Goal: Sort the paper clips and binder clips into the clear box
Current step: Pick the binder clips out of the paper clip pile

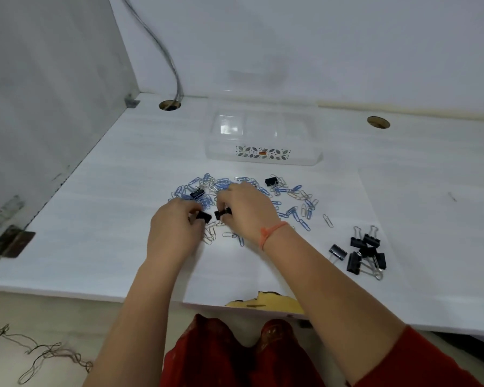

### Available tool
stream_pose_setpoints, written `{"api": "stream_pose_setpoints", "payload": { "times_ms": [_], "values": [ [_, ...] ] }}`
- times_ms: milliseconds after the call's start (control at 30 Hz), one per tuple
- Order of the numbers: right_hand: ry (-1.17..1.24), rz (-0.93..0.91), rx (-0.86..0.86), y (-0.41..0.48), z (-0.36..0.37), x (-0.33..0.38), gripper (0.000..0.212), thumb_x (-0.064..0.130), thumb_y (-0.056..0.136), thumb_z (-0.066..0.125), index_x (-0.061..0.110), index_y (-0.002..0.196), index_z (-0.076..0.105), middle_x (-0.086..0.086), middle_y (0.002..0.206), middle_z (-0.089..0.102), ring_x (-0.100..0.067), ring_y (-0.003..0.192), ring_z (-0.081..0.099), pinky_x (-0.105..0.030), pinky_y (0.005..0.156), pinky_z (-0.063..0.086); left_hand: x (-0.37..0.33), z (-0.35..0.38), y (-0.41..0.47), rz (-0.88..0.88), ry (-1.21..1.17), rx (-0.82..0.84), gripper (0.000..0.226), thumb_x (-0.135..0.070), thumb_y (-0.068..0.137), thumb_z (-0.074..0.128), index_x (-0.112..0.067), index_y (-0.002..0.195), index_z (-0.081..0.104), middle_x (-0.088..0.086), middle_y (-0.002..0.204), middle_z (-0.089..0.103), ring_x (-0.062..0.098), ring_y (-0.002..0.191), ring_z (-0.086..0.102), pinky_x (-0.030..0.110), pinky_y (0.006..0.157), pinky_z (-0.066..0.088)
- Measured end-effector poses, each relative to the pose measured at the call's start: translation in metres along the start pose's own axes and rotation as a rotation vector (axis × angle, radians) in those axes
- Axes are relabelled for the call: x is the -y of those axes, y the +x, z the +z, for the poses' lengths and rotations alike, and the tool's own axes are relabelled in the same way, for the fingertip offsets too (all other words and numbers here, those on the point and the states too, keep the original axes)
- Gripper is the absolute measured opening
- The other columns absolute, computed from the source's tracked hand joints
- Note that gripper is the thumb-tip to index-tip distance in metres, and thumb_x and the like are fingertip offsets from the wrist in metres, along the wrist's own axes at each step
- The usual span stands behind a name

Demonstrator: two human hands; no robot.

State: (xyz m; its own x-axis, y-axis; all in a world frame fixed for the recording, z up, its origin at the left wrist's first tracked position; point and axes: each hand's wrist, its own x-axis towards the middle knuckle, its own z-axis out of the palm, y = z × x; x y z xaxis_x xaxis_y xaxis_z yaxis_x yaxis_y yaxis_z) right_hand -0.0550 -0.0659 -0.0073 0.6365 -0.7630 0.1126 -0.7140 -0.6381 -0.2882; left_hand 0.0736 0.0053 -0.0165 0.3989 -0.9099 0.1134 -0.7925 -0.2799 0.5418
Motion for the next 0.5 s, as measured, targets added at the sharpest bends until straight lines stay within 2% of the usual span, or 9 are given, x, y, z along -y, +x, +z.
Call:
{"api": "stream_pose_setpoints", "payload": {
  "times_ms": [167, 267, 400, 500],
  "values": [
    [-0.137, -0.097, -0.17, -0.01, 0.011, -0.001, 0.003, 0.013, 0.082, 0.061, 0.013, 0.085, 0.061, -0.005, 0.093, 0.056, -0.026, 0.092, 0.049, -0.037, 0.071, 0.044, 0.001, 0.004, 0.009, 0.026, 0.039, 0.04, 0.016, -0.024, 0.077, 0.067, -0.016, 0.09, 0.071, 0.005, 0.091, 0.062, 0.027, 0.09, 0.057, 0.028, 0.066, 0.032],
    [-0.065, -0.054, -0.273, -0.016, 0.014, -0.01, 0.005, 0.01, 0.084, 0.059, 0.014, 0.083, 0.06, -0.002, 0.088, 0.057, -0.023, 0.085, 0.05, -0.035, 0.072, 0.045, 0.003, 0.007, 0.009, 0.003, -0.011, 0.031, 0.016, -0.022, 0.074, 0.07, -0.016, 0.089, 0.067, 0.003, 0.09, 0.058, 0.026, 0.088, 0.056, 0.027, 0.066, 0.03],
    [0.121, 0.032, -0.217, -0.021, 0.007, -0.014, 0.011, 0.015, 0.088, 0.054, 0.015, 0.089, 0.065, -0.001, 0.091, 0.059, -0.02, 0.091, 0.048, -0.036, 0.077, 0.044, -0.001, 0.009, 0.005, -0.011, -0.106, 0.001, 0.014, -0.016, 0.073, 0.07, -0.015, 0.082, 0.06, 0.001, 0.084, 0.058, 0.024, 0.081, 0.054, 0.028, 0.063, 0.028],
    [0.07, -0.014, -0.166, -0.019, 0.008, -0.005, 0.024, 0.012, 0.088, 0.053, 0.018, 0.103, 0.071, -0.004, 0.093, 0.062, -0.023, 0.095, 0.049, -0.035, 0.078, 0.042, -0.005, 0.007, 0.0, -0.049, -0.19, -0.058, 0.011, -0.012, 0.073, 0.068, -0.014, 0.08, 0.06, 0.0, 0.075, 0.06, 0.024, 0.075, 0.055, 0.029, 0.063, 0.035]
  ]
}}
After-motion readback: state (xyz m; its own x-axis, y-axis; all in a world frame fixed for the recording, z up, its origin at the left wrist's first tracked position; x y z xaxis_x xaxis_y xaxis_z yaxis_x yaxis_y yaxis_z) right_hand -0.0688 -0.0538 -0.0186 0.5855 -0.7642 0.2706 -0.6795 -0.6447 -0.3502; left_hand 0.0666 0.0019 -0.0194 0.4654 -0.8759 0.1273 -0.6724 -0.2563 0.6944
